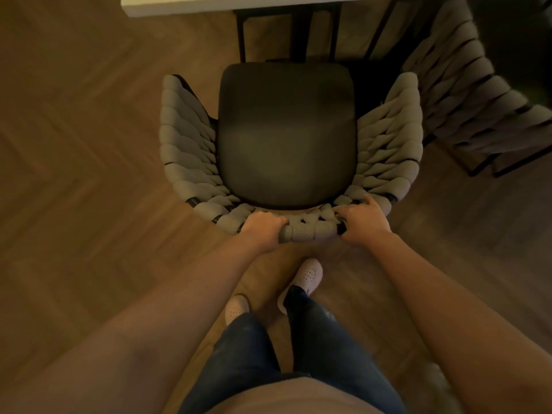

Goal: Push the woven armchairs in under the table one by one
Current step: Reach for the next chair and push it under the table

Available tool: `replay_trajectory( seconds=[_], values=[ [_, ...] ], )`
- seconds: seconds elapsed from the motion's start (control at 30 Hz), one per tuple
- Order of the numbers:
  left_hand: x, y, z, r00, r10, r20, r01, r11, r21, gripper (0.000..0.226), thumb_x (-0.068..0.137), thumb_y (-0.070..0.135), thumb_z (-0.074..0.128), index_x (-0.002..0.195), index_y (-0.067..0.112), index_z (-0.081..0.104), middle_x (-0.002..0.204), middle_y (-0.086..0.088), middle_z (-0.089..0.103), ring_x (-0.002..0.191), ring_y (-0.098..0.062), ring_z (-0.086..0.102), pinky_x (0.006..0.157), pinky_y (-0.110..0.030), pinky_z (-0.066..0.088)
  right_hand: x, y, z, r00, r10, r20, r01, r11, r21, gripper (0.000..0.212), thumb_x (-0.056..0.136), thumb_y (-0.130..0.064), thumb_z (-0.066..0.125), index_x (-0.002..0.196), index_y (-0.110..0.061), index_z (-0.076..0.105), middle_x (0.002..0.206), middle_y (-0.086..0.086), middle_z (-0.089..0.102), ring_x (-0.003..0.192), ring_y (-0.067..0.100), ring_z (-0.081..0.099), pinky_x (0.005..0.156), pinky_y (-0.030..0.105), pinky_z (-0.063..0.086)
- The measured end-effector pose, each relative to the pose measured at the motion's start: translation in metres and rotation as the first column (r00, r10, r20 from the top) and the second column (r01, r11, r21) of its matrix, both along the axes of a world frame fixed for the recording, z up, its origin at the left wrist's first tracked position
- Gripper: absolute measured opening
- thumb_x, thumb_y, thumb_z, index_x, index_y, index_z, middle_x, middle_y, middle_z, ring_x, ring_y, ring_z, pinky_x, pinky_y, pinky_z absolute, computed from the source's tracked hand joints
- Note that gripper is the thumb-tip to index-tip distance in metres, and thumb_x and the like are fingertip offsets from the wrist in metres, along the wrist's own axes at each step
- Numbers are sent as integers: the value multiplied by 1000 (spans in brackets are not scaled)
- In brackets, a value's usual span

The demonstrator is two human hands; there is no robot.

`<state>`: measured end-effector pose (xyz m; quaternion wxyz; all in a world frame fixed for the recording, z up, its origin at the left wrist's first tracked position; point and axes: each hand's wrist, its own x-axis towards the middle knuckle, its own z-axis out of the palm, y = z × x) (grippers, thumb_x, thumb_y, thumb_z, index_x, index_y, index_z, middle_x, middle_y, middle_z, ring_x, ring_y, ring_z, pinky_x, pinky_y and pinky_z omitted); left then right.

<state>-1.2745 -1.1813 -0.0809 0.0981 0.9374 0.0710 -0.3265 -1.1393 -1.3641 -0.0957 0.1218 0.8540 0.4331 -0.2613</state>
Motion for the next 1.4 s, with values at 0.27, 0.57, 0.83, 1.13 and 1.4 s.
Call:
replay_trajectory(
  seconds=[0.27,0.57,0.83,1.13,1.4],
  values=[
    [7,-14,-10,998,47,-38,-51,994,-96,56,87,40,63,138,26,45,122,-1,61,108,-21,58,81,-32,46,17,-22,2,994,79,-73,-78,997,28,49,85,-43,57,133,-34,53,135,-5,55,133,20,41,117,48,7],
    [-41,20,-10,815,520,255,-558,824,103,68,91,64,41,137,15,52,154,-11,33,147,-24,17,117,-50,-4,2,-33,6,687,-698,-199,670,503,547,62,89,-24,59,147,-14,37,159,12,19,148,29,10,120,45,3],
    [-31,68,-11,-295,947,126,-856,-204,-476,87,83,25,73,152,5,22,154,-15,29,139,-31,35,109,-40,38,9,-16,-2,-598,-478,-643,766,-577,-283,70,88,-22,69,147,-15,32,136,11,50,118,30,54,80,41,53],
    [-26,104,-17,-430,740,-518,-770,-599,-217,33,96,18,58,127,7,53,121,-17,59,108,-31,60,75,-45,50,30,-2,10,-418,-683,-599,865,-500,-33,58,93,-19,60,145,-15,36,134,14,51,119,33,53,86,42,52],
    [23,67,-22,-489,741,-460,-711,-644,-283,34,95,13,59,127,5,52,124,-17,59,104,-34,62,63,-46,52,104,-14,18,-310,-739,-598,898,-435,72,57,91,-17,60,143,-14,39,131,12,54,114,32,57,79,38,50]
  ],
)
